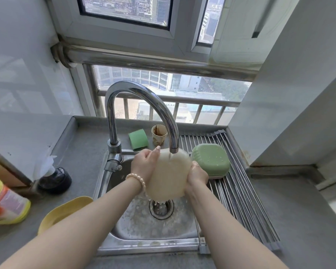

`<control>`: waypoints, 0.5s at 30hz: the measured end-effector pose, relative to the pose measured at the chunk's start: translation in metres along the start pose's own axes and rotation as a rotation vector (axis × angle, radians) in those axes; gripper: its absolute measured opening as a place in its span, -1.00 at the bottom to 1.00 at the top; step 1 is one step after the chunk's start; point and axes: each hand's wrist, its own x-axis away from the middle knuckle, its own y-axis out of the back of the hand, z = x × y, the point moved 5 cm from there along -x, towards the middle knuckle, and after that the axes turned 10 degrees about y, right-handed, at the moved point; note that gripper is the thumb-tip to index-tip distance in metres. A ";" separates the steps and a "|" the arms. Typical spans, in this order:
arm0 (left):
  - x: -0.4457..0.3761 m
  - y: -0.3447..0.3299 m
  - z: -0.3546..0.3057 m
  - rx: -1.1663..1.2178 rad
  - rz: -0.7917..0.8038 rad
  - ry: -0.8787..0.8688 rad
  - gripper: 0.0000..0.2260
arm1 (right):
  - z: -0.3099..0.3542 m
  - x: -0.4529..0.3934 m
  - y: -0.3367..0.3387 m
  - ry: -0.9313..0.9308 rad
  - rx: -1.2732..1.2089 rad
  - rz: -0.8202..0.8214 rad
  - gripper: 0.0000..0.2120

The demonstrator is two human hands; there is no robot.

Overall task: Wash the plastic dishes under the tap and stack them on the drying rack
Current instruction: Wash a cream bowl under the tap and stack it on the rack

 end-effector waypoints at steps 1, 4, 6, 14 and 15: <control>0.000 -0.001 0.008 0.162 -0.006 0.112 -0.70 | 0.000 0.000 0.002 0.019 0.053 0.001 -0.77; 0.002 -0.005 0.024 0.334 -0.040 0.262 -0.71 | 0.012 0.004 0.003 0.305 0.456 0.015 -0.65; 0.003 -0.007 0.026 0.350 -0.063 0.272 -0.68 | 0.018 0.008 -0.004 0.507 0.634 0.067 -0.58; 0.007 -0.001 0.006 0.251 -0.153 0.190 -0.56 | 0.017 0.038 -0.050 0.967 0.987 0.112 -0.30; 0.005 0.000 0.005 0.252 -0.151 0.194 -0.58 | 0.016 0.043 -0.053 1.042 1.026 0.111 -0.33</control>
